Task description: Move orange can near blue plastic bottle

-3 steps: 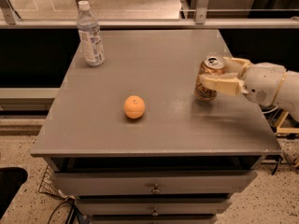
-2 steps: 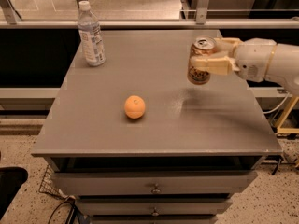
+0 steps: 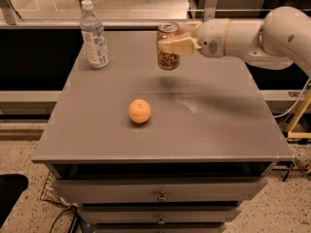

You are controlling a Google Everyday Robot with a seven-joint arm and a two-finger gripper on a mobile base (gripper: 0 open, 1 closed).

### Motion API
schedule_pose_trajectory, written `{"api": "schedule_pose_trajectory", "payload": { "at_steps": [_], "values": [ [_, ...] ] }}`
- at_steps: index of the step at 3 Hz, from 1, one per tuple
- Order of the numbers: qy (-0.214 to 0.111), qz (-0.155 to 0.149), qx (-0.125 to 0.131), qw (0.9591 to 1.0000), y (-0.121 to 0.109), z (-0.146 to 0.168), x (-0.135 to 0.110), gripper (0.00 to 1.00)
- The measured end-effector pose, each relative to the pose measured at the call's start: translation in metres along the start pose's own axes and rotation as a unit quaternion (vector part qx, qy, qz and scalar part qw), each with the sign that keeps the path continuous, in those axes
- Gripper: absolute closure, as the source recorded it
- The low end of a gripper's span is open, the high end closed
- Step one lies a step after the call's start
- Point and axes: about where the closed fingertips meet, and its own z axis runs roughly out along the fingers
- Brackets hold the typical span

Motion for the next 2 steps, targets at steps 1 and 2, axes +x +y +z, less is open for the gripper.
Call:
{"api": "schedule_pose_trajectory", "payload": {
  "at_steps": [1, 2],
  "values": [
    [-0.021, 0.030, -0.031, 0.9989, -0.002, 0.058, 0.013, 1.00],
    [-0.033, 0.049, -0.053, 0.9968, -0.001, 0.101, 0.029, 1.00]
  ]
}}
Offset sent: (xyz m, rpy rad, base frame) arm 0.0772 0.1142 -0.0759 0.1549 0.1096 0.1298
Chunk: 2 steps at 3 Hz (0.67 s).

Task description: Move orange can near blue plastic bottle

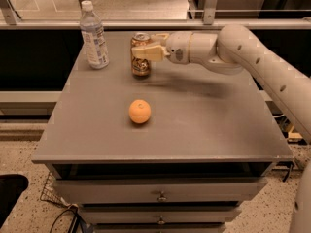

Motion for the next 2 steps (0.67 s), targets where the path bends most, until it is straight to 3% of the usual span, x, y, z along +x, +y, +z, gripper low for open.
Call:
{"api": "schedule_pose_trajectory", "payload": {
  "at_steps": [2],
  "values": [
    [-0.013, 0.008, -0.027, 0.9995, 0.000, 0.050, 0.013, 1.00]
  ]
}}
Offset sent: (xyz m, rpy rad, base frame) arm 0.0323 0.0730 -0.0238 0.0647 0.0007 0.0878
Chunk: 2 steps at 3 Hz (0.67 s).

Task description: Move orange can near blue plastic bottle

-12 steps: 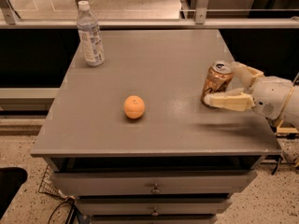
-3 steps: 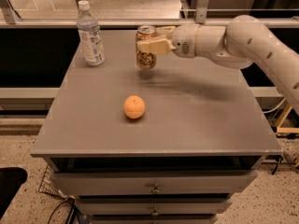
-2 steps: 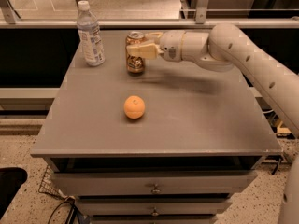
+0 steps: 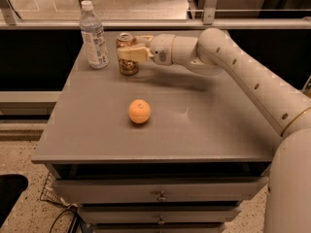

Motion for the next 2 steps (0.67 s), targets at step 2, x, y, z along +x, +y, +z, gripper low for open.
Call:
{"api": "schedule_pose_trajectory", "payload": {
  "at_steps": [2],
  "values": [
    [0.000, 0.000, 0.000, 1.0000, 0.0001, 0.0001, -0.0005, 0.84]
  ]
}}
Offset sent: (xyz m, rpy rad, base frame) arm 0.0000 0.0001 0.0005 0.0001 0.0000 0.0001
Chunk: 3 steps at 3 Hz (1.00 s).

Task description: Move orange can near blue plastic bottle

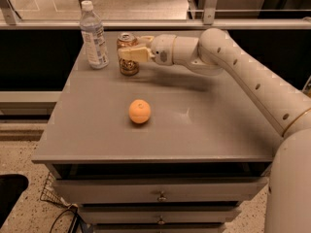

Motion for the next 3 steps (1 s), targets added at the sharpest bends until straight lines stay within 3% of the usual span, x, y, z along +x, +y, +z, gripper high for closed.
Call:
{"api": "schedule_pose_trajectory", "payload": {
  "at_steps": [3],
  "values": [
    [0.000, 0.000, -0.003, 1.0000, 0.0020, 0.0032, -0.0001, 0.13]
  ]
}}
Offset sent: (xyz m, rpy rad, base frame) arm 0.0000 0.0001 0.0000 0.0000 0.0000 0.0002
